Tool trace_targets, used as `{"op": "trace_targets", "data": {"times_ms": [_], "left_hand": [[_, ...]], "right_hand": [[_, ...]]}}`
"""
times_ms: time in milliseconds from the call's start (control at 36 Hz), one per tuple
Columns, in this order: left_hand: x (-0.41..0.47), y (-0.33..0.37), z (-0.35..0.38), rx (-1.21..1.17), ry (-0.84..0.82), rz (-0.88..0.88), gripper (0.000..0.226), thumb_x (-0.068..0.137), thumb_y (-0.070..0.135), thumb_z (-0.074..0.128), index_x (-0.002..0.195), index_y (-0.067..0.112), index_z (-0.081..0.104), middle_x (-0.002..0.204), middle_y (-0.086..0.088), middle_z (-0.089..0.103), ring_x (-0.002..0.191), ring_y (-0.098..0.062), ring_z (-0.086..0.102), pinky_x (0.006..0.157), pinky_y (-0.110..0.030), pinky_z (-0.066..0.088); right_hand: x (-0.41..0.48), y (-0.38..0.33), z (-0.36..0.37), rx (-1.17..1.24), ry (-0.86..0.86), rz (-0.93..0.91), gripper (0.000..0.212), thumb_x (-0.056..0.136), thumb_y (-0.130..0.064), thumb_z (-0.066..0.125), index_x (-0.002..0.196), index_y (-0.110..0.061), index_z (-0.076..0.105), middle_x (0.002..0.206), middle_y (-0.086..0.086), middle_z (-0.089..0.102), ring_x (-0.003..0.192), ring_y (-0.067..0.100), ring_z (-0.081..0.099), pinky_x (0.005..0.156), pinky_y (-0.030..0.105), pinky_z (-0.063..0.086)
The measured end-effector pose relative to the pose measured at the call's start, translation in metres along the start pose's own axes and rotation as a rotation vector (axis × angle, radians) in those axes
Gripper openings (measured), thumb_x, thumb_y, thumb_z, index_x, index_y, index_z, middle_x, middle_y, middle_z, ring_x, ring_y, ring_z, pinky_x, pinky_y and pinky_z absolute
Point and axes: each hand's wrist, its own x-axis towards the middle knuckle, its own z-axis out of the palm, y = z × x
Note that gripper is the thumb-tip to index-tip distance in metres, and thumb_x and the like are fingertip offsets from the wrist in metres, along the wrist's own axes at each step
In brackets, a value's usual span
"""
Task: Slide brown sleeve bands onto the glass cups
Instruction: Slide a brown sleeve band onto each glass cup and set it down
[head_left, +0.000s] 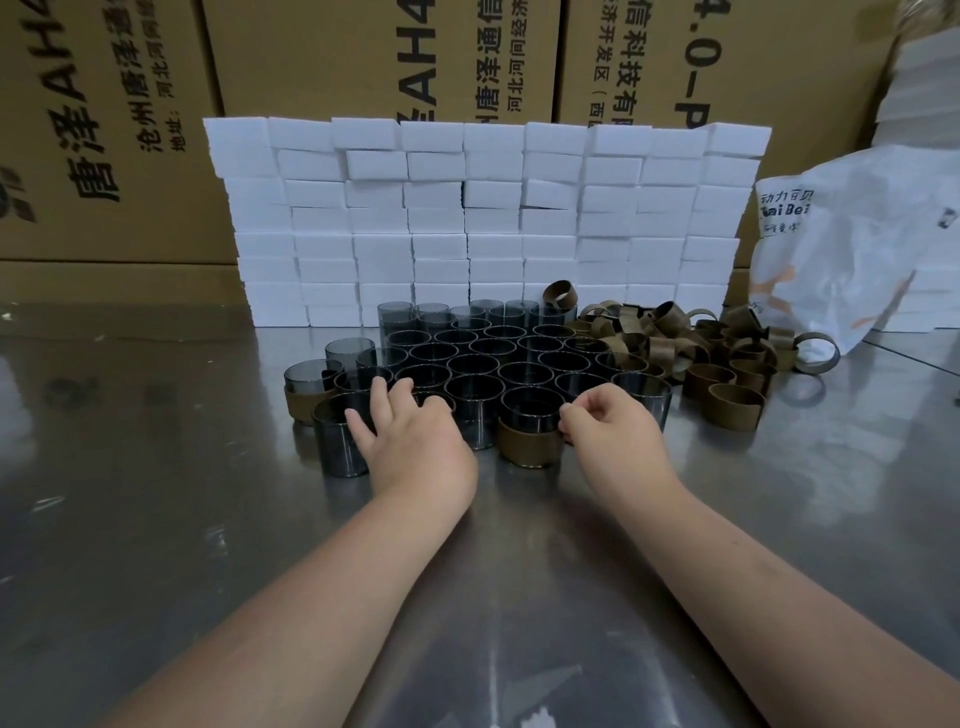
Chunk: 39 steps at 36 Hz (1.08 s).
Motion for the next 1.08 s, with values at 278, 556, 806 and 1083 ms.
{"op": "trace_targets", "data": {"times_ms": [278, 556, 806, 1083], "left_hand": [[-0.009, 0.006, -0.011, -0.231, 0.215, 0.061, 0.021, 0.088, 0.018, 0.048, 0.107, 0.016, 0.058, 0.145, -0.004, 0.031, 0.140, -0.023, 0.012, 0.114, -0.047, 0.003], [-0.012, 0.008, -0.013, -0.387, 0.112, 0.181, 0.020, 0.081, 0.022, 0.048, 0.062, 0.018, 0.044, 0.093, 0.007, 0.044, 0.086, -0.015, 0.042, 0.077, -0.032, 0.036], [-0.010, 0.008, -0.008, -0.292, 0.042, 0.256, 0.023, 0.080, 0.026, 0.049, 0.061, 0.027, 0.037, 0.093, 0.009, 0.038, 0.090, -0.015, 0.042, 0.074, -0.028, 0.035], [-0.007, 0.009, 0.004, -0.199, 0.040, 0.308, 0.011, 0.080, 0.029, 0.050, 0.089, 0.024, 0.050, 0.098, 0.011, 0.031, 0.093, -0.010, 0.027, 0.082, -0.026, 0.025]], "right_hand": [[0.008, 0.003, -0.002, -0.015, 0.054, -0.001, 0.011, 0.086, -0.025, 0.053, 0.076, -0.029, 0.051, 0.076, -0.013, 0.056, 0.071, 0.002, 0.050, 0.056, 0.022, 0.035], [0.025, 0.009, -0.020, 0.194, 0.297, 0.002, 0.012, 0.086, -0.018, 0.052, 0.084, -0.029, 0.052, 0.076, -0.007, 0.055, 0.071, 0.015, 0.052, 0.067, 0.031, 0.043], [0.042, 0.027, -0.033, 0.205, 0.509, 0.140, 0.016, 0.087, -0.016, 0.049, 0.101, -0.020, 0.056, 0.084, -0.004, 0.055, 0.067, 0.009, 0.051, 0.060, 0.026, 0.041], [0.090, 0.074, -0.091, -0.643, 0.241, 0.110, 0.060, 0.085, -0.011, 0.048, 0.143, -0.016, 0.034, 0.153, 0.010, 0.020, 0.139, 0.030, 0.018, 0.112, 0.042, 0.021]]}}
